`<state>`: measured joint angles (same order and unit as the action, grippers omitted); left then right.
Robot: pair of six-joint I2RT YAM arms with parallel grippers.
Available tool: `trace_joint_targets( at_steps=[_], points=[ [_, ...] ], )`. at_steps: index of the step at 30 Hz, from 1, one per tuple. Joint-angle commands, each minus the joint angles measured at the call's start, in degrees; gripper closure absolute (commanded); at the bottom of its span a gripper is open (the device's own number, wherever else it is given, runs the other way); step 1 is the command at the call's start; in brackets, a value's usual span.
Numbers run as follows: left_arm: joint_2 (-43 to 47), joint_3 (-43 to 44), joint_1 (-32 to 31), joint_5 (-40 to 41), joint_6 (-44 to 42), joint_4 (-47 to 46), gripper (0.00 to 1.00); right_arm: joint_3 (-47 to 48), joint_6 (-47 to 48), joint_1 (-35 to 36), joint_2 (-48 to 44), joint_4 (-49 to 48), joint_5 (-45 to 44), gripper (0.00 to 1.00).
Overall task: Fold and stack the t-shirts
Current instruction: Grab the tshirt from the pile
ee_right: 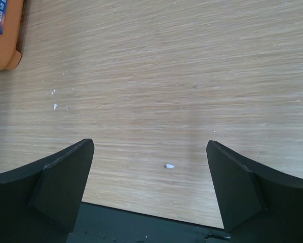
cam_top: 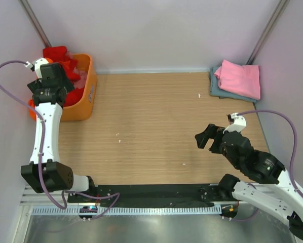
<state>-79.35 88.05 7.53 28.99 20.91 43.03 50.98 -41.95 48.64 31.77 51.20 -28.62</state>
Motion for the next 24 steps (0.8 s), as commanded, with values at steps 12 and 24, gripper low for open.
trace_joint_targets(
  at_steps=[12,24],
  points=[
    [-9.1,1.0,0.6,8.4,0.6,-0.7,0.02,-1.2,-0.1,0.1,-1.3,-1.3,0.5,0.00],
    [-22.6,6.9,3.0,12.0,-1.0,1.4,0.15,-1.1,0.7,0.1,-0.7,-1.6,2.1,0.00]
  ],
)
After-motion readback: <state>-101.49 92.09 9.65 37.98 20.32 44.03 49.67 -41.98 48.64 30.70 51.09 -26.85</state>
